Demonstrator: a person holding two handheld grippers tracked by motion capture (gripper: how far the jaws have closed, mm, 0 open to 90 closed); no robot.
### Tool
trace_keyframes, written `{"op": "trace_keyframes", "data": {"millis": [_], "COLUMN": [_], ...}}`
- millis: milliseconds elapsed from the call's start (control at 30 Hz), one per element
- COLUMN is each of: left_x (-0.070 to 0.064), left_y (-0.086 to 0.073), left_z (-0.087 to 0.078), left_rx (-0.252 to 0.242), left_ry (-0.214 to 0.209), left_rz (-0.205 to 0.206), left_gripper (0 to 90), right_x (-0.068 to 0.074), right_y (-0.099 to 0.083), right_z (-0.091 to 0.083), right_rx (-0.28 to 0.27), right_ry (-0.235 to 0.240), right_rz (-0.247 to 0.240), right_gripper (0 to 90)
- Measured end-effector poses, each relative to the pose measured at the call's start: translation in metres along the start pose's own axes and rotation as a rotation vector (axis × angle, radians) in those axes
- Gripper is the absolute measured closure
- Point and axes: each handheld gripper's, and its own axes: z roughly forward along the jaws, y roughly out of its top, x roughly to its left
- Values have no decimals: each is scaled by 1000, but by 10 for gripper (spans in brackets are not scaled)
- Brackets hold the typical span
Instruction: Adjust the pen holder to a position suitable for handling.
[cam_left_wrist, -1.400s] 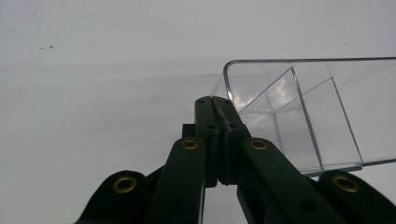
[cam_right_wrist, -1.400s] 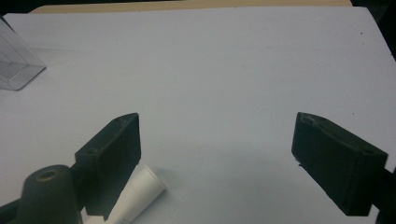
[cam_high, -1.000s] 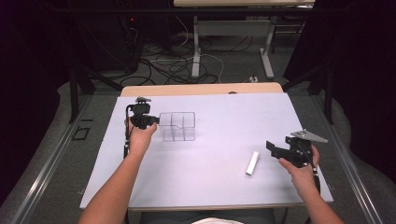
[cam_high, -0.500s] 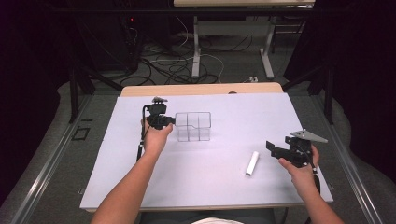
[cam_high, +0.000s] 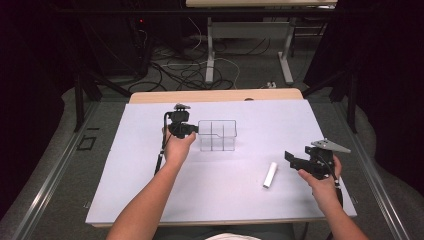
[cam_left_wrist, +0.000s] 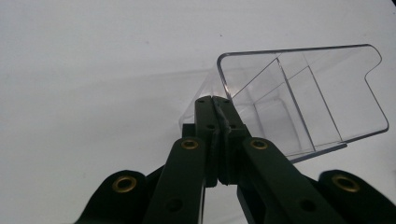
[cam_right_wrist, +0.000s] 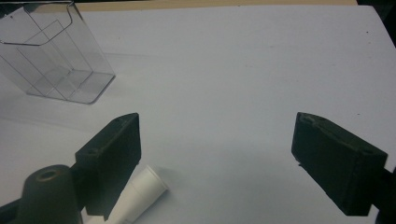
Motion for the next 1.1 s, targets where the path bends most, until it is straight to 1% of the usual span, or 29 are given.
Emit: {"op": "trace_keyframes", "data": {"millis": [100, 200, 267, 400, 467, 500, 533, 567, 633, 700, 833, 867, 1033, 1100], "left_x": [-3, 0, 0, 1, 2, 3, 3, 4, 6, 8, 10, 11, 12, 12], "left_y": [0, 0, 0, 0, 0, -1, -1, -1, -2, -3, -5, -6, -10, -12], "left_z": [1, 0, -1, -6, -8, -10, -11, -12, -15, -16, -20, -21, -28, -31], "left_rx": [-1, 3, -7, -14, -17, -18, -23, -26, -32, -40, -51, -56, -75, -88], "left_ry": [7, -9, -19, -20, -23, -20, -20, -25, -26, -37, -46, -54, -88, -93], "left_rz": [11, 5, 5, 18, 25, 31, 32, 32, 31, 26, 29, 32, 41, 42], "left_gripper": [900, 900, 900, 900, 880, 875, 872, 867, 852, 840, 805, 797, 726, 699], "right_x": [0, 0, -1, -1, -1, -1, -1, -1, -1, -1, -1, -1, 0, 0], "right_y": [0, 0, 0, 0, 0, 0, 0, 0, 0, 0, 0, 0, 0, 0], "right_z": [0, 0, 0, -1, 0, -1, -1, -1, -1, -1, -1, 0, -1, -1], "right_rx": [0, -1, -1, -3, -13, -2, -11, -3, -4, -4, -2, -11, 2, 4], "right_ry": [0, 0, 0, -1, -9, -4, -9, -4, -3, -3, -4, -9, -2, 2], "right_rz": [-1, -1, -4, -4, 0, -1, 0, -3, -6, -5, 0, 3, 6, 7], "right_gripper": [153, 153, 152, 153, 153, 153, 153, 153, 153, 153, 152, 153, 150, 147]}}
